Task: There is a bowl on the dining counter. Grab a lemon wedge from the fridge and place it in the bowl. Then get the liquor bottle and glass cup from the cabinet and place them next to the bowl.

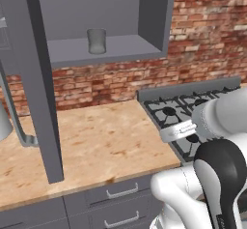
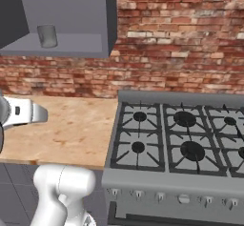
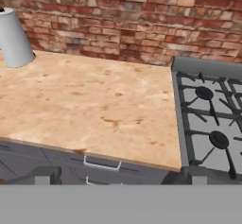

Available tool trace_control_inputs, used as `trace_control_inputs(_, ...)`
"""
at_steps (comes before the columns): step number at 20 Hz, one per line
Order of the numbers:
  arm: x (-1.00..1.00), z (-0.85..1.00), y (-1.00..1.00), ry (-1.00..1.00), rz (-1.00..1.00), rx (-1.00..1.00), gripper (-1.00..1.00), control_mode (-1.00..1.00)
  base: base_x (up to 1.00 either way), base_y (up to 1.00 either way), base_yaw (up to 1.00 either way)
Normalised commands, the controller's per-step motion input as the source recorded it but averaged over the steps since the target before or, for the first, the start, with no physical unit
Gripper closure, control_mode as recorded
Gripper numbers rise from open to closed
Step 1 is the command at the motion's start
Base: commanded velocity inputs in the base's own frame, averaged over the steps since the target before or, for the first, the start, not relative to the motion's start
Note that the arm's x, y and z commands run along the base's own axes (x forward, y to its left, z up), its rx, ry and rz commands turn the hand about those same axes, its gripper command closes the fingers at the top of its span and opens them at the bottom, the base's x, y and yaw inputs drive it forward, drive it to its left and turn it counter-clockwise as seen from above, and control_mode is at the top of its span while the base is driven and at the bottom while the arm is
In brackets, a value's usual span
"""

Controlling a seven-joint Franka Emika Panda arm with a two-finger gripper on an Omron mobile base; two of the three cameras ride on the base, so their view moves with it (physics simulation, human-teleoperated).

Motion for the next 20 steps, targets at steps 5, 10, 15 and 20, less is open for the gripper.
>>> trace_control_inputs(5, 0.00, 0.00, 0.00, 0.00, 0.00, 0.00, -1.00, 1.00, 0.53, 0.02, 0.00)
trace_control_inputs(10, 0.00, 0.00, 0.00, 0.00, 0.00, 0.00, -1.00, 1.00, 0.95, 0.12, 0.02)
trace_control_inputs(15, 0.00, 0.00, 0.00, 0.00, 0.00, 0.00, -1.00, 1.00, 1.00, 0.18, 0.06)
trace_control_inputs(20, 0.00, 0.00, 0.00, 0.00, 0.00, 0.00, -1.00, 1.00, 0.83, 0.10, 0.02)
